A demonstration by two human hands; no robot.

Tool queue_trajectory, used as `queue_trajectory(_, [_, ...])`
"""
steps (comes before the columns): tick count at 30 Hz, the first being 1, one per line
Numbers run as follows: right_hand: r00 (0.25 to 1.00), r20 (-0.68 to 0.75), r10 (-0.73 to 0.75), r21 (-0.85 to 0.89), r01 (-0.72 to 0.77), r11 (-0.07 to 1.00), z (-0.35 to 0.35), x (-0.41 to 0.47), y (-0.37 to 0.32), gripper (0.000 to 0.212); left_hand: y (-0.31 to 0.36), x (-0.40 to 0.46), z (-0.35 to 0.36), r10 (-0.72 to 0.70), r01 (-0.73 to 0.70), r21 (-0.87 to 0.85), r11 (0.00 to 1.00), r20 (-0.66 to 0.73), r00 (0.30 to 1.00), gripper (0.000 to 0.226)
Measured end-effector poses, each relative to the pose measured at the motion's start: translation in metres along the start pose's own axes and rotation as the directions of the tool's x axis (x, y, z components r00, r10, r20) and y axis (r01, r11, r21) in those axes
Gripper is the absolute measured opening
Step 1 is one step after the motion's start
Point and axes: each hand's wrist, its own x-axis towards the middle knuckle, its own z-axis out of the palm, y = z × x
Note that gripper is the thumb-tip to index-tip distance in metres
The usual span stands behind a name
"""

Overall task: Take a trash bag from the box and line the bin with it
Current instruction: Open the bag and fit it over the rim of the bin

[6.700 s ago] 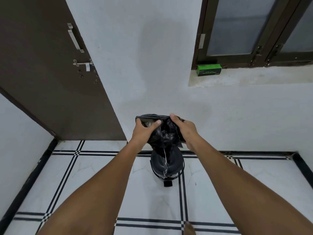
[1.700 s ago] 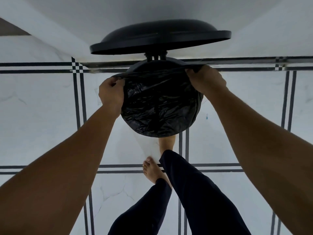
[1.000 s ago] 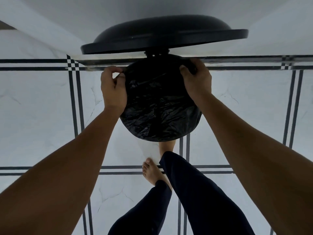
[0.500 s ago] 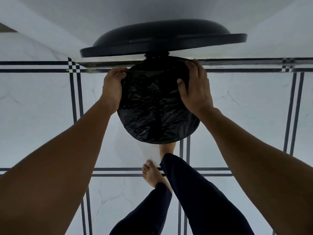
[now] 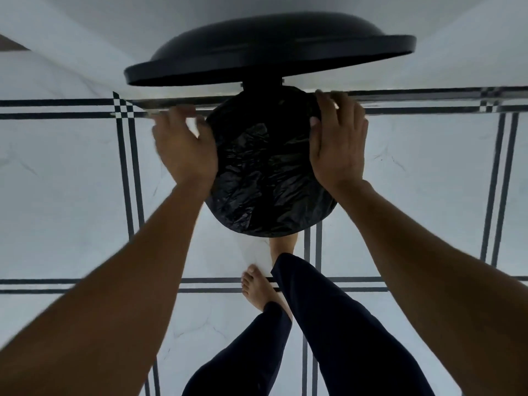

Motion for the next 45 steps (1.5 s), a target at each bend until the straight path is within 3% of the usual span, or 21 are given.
queue_trajectory(1, [0.999,-0.033,-0.013,0.027,0.014,1.0,-0.001,-0.006,-0.005,0.041,0.021,-0.019,-0.014,0.105,-0.101,-0.115,0.988,0.027,0.994,0.019])
queue_trajectory(2, [0.999,-0.039,-0.017,0.056,0.019,0.998,-0.001,-0.012,-0.008,0.041,0.027,-0.035,0.019,0.139,-0.126,-0.196,0.972,0.052,0.989,0.021])
queue_trajectory(3, [1.0,-0.023,-0.009,0.078,0.011,0.997,0.0,-0.016,-0.009,0.042,0.045,-0.054,0.01,0.238,-0.195,-0.239,0.951,0.162,0.958,0.023])
queue_trajectory(6, [0.995,0.095,0.038,0.113,-0.048,0.992,0.008,-0.025,-0.005,0.051,0.053,-0.086,0.037,0.3,-0.2,-0.259,0.945,0.441,0.846,0.024])
queue_trajectory(10, [0.986,0.161,0.03,0.087,-0.044,0.995,0.014,-0.027,0.002,0.064,0.04,-0.098,0.071,0.212,-0.28,-0.024,0.96,0.714,0.667,0.041])
queue_trajectory(14, [0.989,0.15,0.003,-0.01,-0.002,1.0,0.021,-0.029,0.005,0.063,0.023,-0.085,0.1,-0.07,-0.428,0.306,0.85,0.872,0.485,0.071])
queue_trajectory(18, [0.99,0.142,-0.017,-0.069,0.027,0.997,0.026,-0.029,0.008,0.062,0.011,-0.073,0.116,-0.167,-0.454,0.329,0.828,0.918,0.36,0.098])
queue_trajectory(20, [0.99,0.139,-0.018,-0.075,0.029,0.997,0.026,-0.028,0.008,0.062,0.017,-0.075,0.119,-0.184,-0.47,0.363,0.805,0.905,0.383,0.091])
queue_trajectory(23, [0.989,0.144,-0.01,-0.075,0.021,0.997,0.025,-0.028,0.006,0.061,0.017,-0.087,0.122,0.08,-0.559,0.357,0.748,0.789,0.61,0.048])
queue_trajectory(25, [0.991,0.137,-0.006,-0.07,0.016,0.997,0.024,-0.027,0.005,0.06,0.017,-0.088,0.117,0.225,-0.486,0.24,0.84,0.662,0.715,0.027])
queue_trajectory(30, [0.992,0.123,-0.002,-0.064,0.01,0.998,0.026,-0.028,0.006,0.057,0.041,-0.081,0.126,0.254,-0.446,0.061,0.893,0.75,0.611,0.035])
queue_trajectory(32, [0.993,0.116,-0.003,-0.061,0.01,0.998,0.027,-0.028,0.007,0.057,0.051,-0.07,0.147,0.249,-0.372,-0.017,0.928,0.772,0.586,0.043])
queue_trajectory(33, [0.994,0.11,-0.004,-0.06,0.01,0.998,0.027,-0.028,0.007,0.057,0.043,-0.079,0.163,0.158,-0.296,0.02,0.955,0.81,0.565,0.046])
queue_trajectory(34, [0.995,0.104,-0.006,-0.057,0.012,0.998,0.027,-0.028,0.007,0.057,0.021,-0.094,0.172,0.01,-0.185,0.137,0.973,0.777,0.63,0.047])
queue_trajectory(35, [0.995,0.097,-0.009,-0.045,0.014,0.999,0.029,-0.028,0.008,0.056,-0.023,-0.126,0.181,-0.063,-0.185,0.304,0.935,0.653,0.754,0.044])
queue_trajectory(36, [0.996,0.09,-0.01,-0.042,0.014,0.999,0.029,-0.028,0.009,0.056,-0.068,-0.187,0.185,-0.154,-0.088,0.381,0.92,0.56,0.814,0.038])
queue_trajectory(38, [0.997,0.076,-0.015,-0.05,0.019,0.999,0.031,-0.029,0.009,0.056,-0.162,-0.312,0.221,-0.351,0.146,0.519,0.842,0.323,0.879,0.029])
queue_trajectory(40, [0.997,0.082,-0.014,-0.053,0.018,0.998,0.03,-0.029,0.009,0.056,-0.215,-0.371,0.25,-0.423,0.24,0.526,0.816,0.26,0.868,0.024])
queue_trajectory(42, [0.996,0.085,-0.014,-0.062,0.019,0.998,0.029,-0.029,0.008,0.056,-0.212,-0.358,0.255,-0.534,0.401,0.422,0.813,0.266,0.802,0.024])
queue_trajectory(43, [0.996,0.088,-0.01,-0.066,0.016,0.998,0.029,-0.029,0.007,0.057,-0.213,-0.356,0.251,-0.619,0.535,0.311,0.785,0.364,0.696,0.024])
queue_trajectory(45, [0.995,0.095,-0.008,-0.056,0.014,0.998,0.025,-0.027,0.004,0.057,-0.212,-0.353,0.249,-0.688,0.79,0.012,0.612,0.501,0.526,0.028])
